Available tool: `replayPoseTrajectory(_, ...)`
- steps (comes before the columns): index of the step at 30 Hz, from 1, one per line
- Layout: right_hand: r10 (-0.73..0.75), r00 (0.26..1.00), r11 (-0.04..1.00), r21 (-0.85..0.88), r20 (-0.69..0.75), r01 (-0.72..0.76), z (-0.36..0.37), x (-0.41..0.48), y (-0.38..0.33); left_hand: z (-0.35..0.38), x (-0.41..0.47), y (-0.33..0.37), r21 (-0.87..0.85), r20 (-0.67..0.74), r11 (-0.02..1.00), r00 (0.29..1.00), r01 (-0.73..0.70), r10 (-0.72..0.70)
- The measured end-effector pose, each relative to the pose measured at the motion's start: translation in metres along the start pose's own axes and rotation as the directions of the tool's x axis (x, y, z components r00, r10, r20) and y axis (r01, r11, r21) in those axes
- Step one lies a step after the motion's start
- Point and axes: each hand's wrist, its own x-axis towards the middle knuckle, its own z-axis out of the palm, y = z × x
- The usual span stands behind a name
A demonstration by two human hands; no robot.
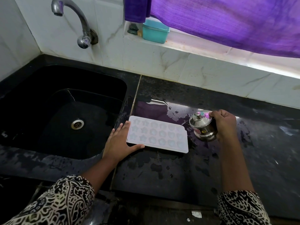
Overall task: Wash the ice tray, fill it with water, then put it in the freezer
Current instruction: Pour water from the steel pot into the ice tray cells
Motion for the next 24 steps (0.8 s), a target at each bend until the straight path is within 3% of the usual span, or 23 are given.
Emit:
replayPoseTrajectory(20, 0.014, 1.000, 0.992, 0.129, 0.004, -0.014, -0.009, 0.002, -0.013, 0.000, 0.000, 0.000, 0.001, 0.009, 1.000, 1.000, 0.003, -0.003)
replayPoseTrajectory(24, 0.082, 0.997, 0.966, 0.248, 0.002, -0.080, -0.011, 0.001, -0.015, 0.001, 0.000, -0.001, 0.003, 0.013, 1.000, 1.000, 0.003, -0.003)
